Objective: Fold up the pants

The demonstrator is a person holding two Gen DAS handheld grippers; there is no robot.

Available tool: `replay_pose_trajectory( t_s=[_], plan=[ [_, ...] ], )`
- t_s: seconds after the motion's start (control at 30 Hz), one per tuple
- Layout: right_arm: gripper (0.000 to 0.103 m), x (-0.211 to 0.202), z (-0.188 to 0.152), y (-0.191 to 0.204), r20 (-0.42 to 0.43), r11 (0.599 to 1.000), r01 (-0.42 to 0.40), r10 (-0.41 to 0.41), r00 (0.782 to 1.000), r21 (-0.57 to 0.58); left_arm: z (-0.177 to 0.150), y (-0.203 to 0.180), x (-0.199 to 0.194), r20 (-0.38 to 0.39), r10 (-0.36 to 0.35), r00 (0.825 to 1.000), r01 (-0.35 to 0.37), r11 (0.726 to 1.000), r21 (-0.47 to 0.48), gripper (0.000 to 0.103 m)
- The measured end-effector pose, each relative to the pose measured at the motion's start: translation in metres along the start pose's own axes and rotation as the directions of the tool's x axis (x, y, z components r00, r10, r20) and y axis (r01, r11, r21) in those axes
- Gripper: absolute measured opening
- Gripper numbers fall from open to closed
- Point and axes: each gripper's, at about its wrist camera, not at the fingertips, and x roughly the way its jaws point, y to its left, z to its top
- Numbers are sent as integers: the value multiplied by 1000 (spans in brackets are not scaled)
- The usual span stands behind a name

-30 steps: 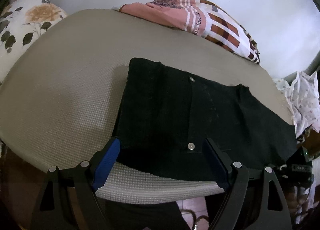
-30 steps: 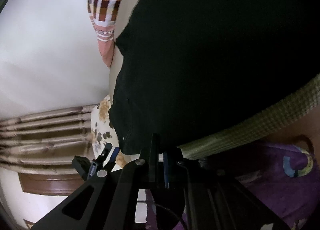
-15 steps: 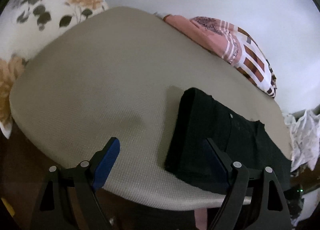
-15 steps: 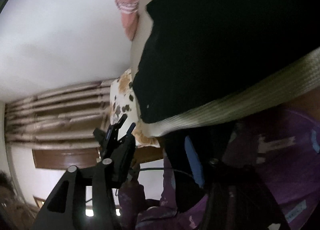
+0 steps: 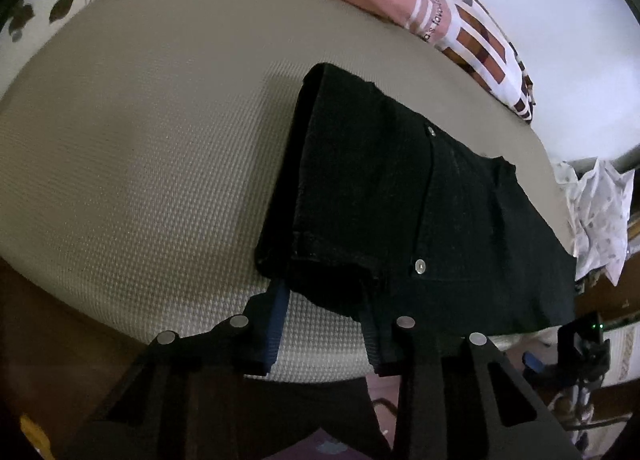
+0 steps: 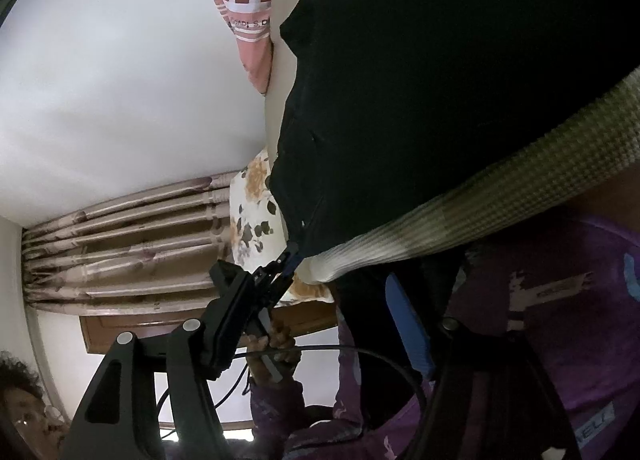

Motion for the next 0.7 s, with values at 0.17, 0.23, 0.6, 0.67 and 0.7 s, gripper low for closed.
replay_pose_trajectory(
  t_s=[0.17, 0.23, 0.6, 0.67, 0.7],
  plan=[
    [69, 0, 0, -2, 10, 1000, -2, 2, 1000, 15, 10, -6, -8, 51, 10, 999, -11, 1000, 21, 30],
    [70, 0, 0, -4, 11, 1000, -3, 3, 1000, 22, 13, -16, -10, 75, 34, 997, -40, 996, 77, 30],
    [74, -8, 5, -2, 17, 999, -42, 42, 999, 15, 4, -16, 3, 78, 139, 987, -146, 984, 98, 49],
    [74, -14, 8, 2, 32, 999, -53, 53, 998, -1, 6, -21, -7, 126, 209, 970, -223, 970, 102, 57],
    [74, -18, 9, 6, 41, 998, -58, 59, 997, -16, 8, -27, -17, 178, 255, 950, -277, 954, 111, 57]
  ],
)
